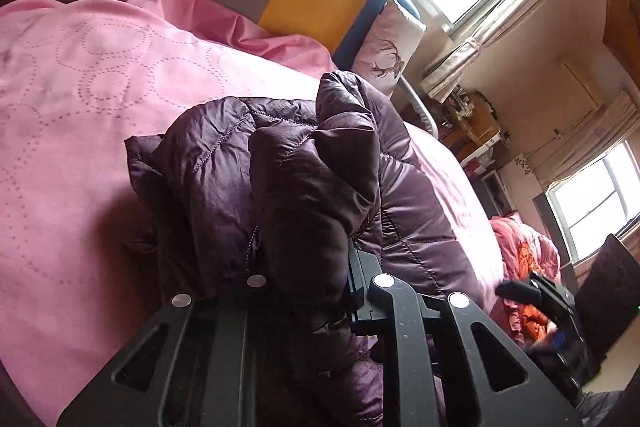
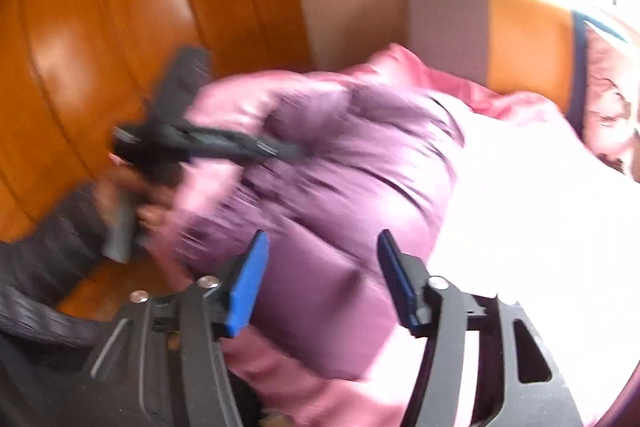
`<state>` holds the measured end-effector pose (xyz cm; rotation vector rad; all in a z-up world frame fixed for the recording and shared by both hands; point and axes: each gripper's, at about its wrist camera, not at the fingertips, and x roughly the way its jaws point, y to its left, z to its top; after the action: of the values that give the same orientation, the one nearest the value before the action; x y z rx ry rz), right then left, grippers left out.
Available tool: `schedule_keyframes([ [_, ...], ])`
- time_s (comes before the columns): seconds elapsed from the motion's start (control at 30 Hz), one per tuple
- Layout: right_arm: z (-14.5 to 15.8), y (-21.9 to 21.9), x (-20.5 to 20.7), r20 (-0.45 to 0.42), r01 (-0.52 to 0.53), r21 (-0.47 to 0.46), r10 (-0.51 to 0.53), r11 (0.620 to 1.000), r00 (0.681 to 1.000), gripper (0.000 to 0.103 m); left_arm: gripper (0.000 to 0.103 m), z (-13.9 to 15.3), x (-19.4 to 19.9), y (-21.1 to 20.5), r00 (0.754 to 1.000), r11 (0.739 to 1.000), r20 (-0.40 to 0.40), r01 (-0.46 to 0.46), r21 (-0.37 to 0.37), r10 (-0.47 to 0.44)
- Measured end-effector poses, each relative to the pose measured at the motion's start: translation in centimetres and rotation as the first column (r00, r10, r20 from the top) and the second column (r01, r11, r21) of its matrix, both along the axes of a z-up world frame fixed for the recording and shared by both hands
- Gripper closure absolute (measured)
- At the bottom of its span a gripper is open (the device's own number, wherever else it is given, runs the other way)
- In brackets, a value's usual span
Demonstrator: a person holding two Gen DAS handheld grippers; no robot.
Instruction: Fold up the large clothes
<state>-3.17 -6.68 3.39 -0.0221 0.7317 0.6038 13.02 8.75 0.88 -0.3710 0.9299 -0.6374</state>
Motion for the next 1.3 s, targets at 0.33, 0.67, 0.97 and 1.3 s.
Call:
schedule_keyframes([
  [0.33, -6.0, 6.1, -0.2, 0.051, 0.02, -0.225, -0.009, 0.974, 0.999, 0.051, 0.068, -3.0, 0.0, 1.5, 0.989, 0.974, -0.08, -0.109, 0.201, 0.127],
  [0.67, -0.7, -0.3, 4.8, -0.073, -0.017, 0.051, 0.021, 0.999, 0.997, 0.007, 0.064, -4.3, -2.3, 2.4, 0.983, 0.967, -0.017, -0.177, 0.185, 0.184],
  [0.97, -4.2, -6.6, 17.5, -0.354, 0.137, 0.389, 0.011, 0.911, 0.935, 0.002, 0.057, -4.5, -3.6, 4.2, 0.979, 0.972, -0.006, -0.202, 0.117, 0.204],
  [1.3, -7.3, -7.0, 19.7, -0.378, 0.083, 0.489, 0.125, 0.869, 0.917, 0.038, 0.056, -6.5, -3.7, 4.7, 0.979, 0.979, -0.039, -0.202, -0.023, 0.201],
])
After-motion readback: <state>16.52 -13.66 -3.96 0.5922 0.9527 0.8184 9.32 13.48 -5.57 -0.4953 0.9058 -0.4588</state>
